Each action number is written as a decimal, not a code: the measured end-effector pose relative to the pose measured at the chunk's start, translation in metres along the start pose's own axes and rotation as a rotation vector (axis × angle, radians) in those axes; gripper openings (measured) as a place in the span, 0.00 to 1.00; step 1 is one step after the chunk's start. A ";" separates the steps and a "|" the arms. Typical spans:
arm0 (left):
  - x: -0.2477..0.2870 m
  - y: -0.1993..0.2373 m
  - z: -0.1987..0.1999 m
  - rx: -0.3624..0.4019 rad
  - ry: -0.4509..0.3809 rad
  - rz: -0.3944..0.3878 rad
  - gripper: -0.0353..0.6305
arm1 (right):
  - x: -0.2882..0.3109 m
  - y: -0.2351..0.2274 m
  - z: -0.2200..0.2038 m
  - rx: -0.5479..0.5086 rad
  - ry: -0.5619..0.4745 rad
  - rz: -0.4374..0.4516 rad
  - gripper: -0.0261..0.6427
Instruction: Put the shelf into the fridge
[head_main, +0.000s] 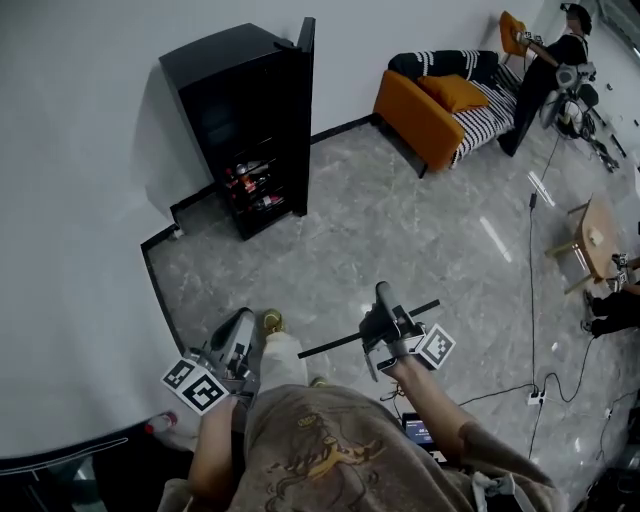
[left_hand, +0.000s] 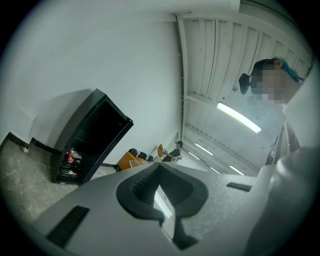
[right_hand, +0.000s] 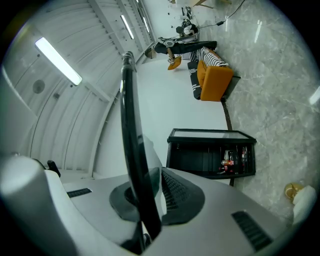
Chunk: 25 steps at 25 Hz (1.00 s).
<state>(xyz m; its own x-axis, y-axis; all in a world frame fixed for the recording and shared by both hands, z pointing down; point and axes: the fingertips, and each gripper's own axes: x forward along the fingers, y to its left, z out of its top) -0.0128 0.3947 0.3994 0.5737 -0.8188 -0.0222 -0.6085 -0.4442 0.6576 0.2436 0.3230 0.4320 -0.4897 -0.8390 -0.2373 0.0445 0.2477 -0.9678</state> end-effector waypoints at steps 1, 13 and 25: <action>0.006 0.004 0.003 0.001 0.004 -0.003 0.06 | 0.006 -0.002 0.002 -0.002 -0.002 -0.001 0.08; 0.066 0.066 0.056 -0.017 0.029 -0.004 0.06 | 0.102 -0.030 0.010 0.015 -0.002 -0.013 0.08; 0.119 0.128 0.115 -0.025 0.081 -0.043 0.06 | 0.191 -0.057 0.010 0.019 -0.046 -0.044 0.08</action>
<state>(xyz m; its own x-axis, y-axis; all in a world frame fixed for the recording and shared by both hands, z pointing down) -0.0850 0.1985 0.3939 0.6419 -0.7667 0.0100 -0.5693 -0.4679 0.6760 0.1560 0.1439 0.4412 -0.4506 -0.8705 -0.1980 0.0410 0.2013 -0.9787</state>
